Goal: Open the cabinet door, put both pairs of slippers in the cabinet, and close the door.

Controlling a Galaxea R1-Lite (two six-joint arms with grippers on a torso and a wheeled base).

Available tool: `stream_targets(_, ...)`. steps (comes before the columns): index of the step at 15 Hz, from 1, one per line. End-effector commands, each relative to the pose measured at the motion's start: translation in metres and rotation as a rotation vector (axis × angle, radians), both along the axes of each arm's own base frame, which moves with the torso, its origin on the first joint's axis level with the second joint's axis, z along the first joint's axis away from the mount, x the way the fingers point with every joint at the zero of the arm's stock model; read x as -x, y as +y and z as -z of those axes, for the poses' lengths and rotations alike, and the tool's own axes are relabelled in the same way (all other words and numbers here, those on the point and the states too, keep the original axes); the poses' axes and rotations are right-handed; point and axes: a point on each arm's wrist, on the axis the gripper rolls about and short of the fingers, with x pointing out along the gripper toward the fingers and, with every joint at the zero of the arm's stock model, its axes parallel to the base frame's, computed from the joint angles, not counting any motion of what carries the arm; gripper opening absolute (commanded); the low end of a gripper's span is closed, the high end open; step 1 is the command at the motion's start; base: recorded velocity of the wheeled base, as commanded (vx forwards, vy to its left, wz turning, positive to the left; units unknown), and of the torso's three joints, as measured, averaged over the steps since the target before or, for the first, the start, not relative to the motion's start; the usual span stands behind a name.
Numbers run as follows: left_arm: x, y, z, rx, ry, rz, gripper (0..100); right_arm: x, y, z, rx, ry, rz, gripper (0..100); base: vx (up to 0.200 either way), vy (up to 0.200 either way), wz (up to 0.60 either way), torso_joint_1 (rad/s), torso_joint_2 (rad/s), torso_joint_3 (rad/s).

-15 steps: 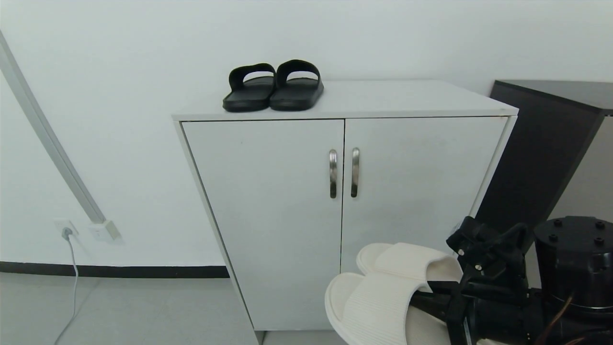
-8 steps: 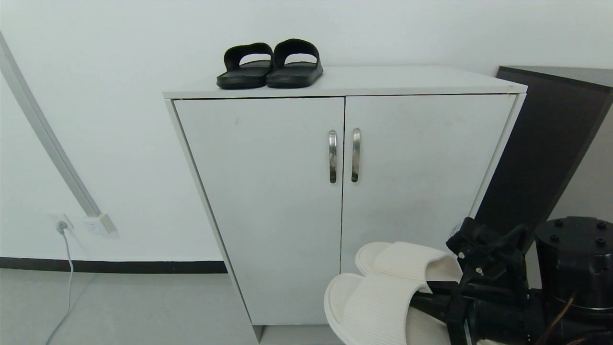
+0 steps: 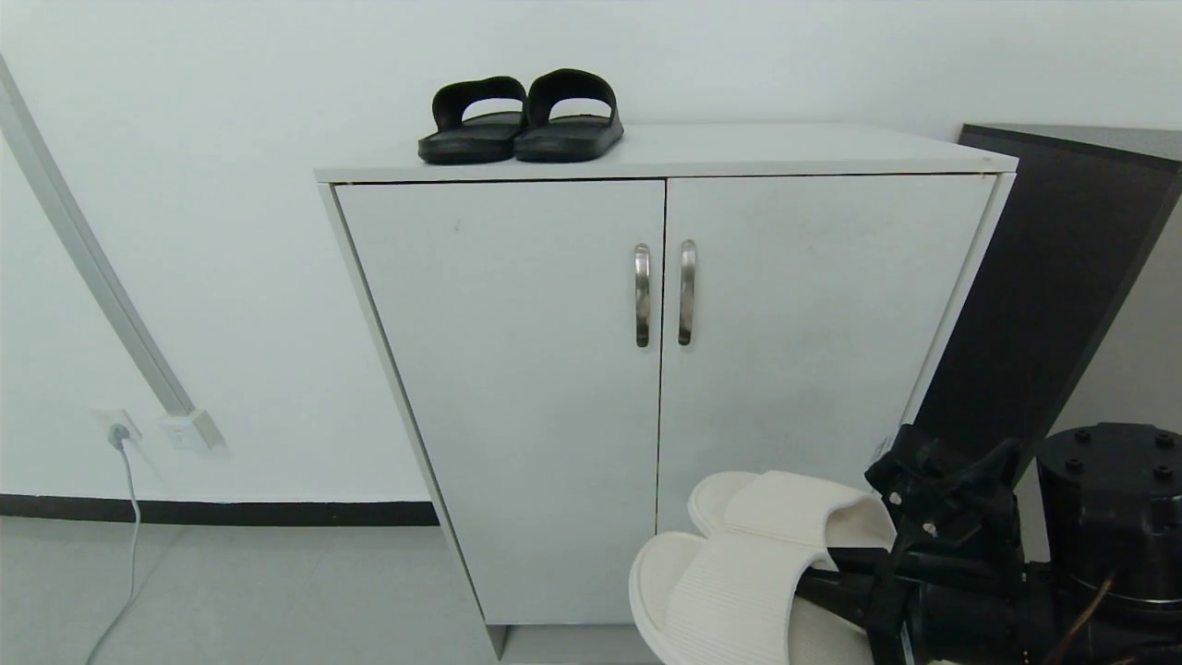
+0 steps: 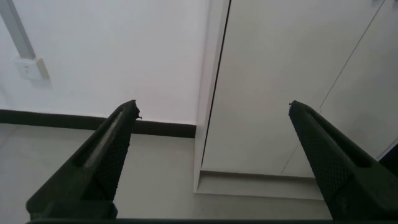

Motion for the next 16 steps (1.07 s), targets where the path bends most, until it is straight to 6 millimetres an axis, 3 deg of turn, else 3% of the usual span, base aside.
stream_targets(1, 0.000, 0.000, 0.000, -0.009, 0.002, 0.005, 100, 0.001, 0.000, -0.001, -0.003, -0.003, -0.001, 0, 0.000, 0.000, 0.00, 0.007, 0.05, 0.036)
stream_targets(5, -0.002, 0.000, -0.003, -0.029, 0.023, 0.005, 100, 0.003, 0.000, -0.003, -0.009, -0.008, -0.009, 0, 0.000, 0.000, 0.00, 0.000, 0.00, 0.000)
stream_targets(7, 0.001, 0.000, -0.058, 0.089, -0.051, 0.036, 100, 0.003, -0.001, -0.002, -0.010, -0.006, -0.010, 0, 0.000, 0.000, 0.00, 0.000, 0.00, 0.000)
stream_targets(8, -0.010, -0.001, -0.075, 0.147, 0.004, 0.121, 100, 0.004, 0.000, -0.003, -0.011, -0.010, -0.012, 0, 0.000, 0.000, 0.00, 0.000, 0.00, 0.000)
stream_targets(11, -0.057, -0.010, -0.097, 0.168, 0.167, 0.418, 100, 0.007, 0.000, -0.003, -0.012, -0.011, -0.023, 0, 0.000, 0.000, 0.00, 0.000, 0.00, 0.000)
stream_targets(16, -0.137, -0.036, -0.133, 0.160, 0.192, 0.793, 100, 0.008, -0.001, -0.003, -0.011, -0.010, -0.024, 0, 0.000, 0.000, 0.00, 0.000, 0.00, 0.000)
